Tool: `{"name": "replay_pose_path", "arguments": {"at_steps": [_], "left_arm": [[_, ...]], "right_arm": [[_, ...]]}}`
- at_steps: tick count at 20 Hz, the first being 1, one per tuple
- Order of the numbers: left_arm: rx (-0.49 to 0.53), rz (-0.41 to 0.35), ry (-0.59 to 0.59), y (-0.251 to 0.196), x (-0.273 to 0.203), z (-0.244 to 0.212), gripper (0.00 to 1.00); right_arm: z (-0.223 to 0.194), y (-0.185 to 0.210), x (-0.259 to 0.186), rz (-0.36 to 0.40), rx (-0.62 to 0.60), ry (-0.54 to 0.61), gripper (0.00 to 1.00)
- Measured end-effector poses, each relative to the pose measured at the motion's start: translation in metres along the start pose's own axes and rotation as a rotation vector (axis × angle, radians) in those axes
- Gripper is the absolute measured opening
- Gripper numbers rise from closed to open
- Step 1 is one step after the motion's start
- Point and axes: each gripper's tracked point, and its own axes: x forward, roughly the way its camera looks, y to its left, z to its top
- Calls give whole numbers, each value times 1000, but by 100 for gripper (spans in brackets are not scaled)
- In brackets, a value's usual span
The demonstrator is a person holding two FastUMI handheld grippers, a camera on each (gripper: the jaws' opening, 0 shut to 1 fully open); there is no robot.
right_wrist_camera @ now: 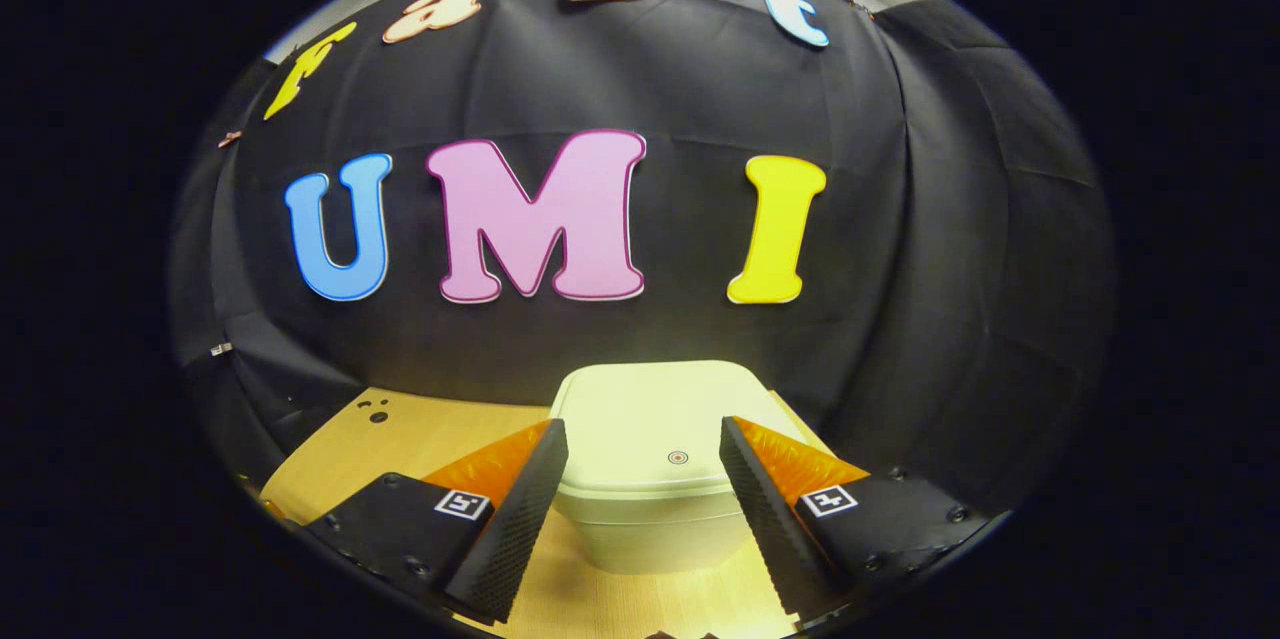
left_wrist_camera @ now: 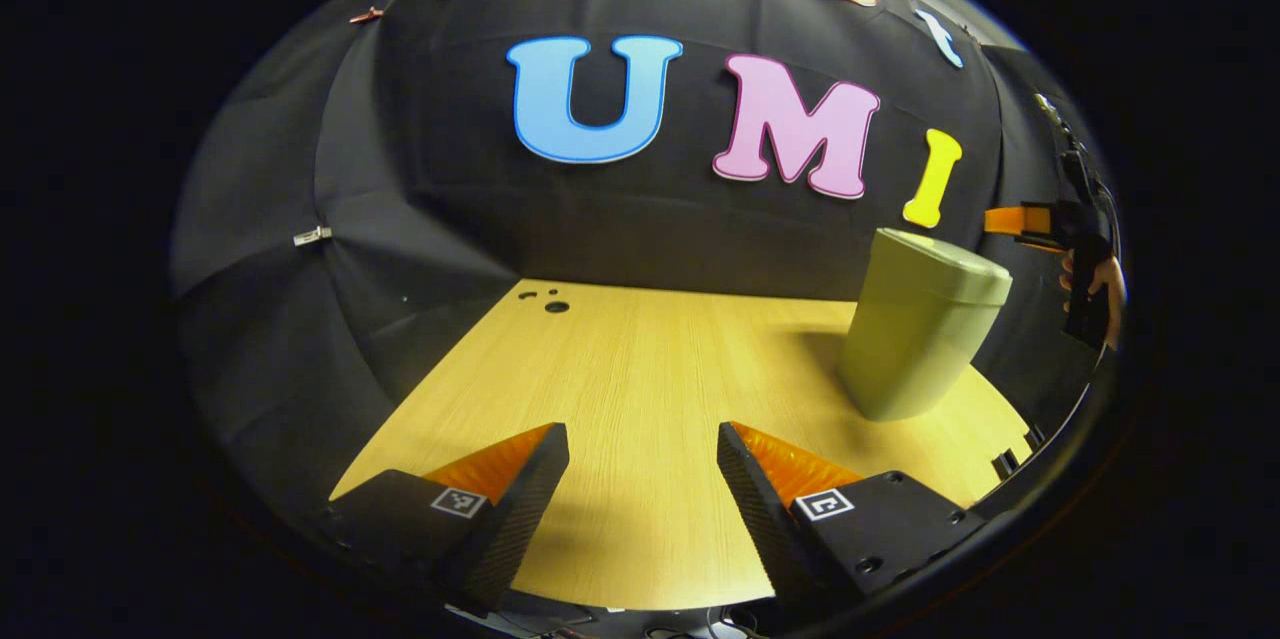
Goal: Press the lid of the desktop garbage bin to open it, pick up the crumpled paper on the desktop and throw it into the bin, then pick up the pop can on the desktop and drop it into the bin, and finally close the garbage bin lid.
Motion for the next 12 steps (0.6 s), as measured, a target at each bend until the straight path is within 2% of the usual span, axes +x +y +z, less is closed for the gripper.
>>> {"name": "replay_pose_path", "arguments": {"at_steps": [6, 9, 12], "left_arm": [[-43, -1, -101, -17, -9, 50, 96], [-48, 2, -151, -25, -15, 70, 96], [-45, 1, -204, -33, -27, 80, 96]], "right_arm": [[12, 37, -52, 97, -49, -67, 96], [10, 57, -74, 138, -48, -92, 97], [0, 67, -93, 182, -102, -98, 96]]}}
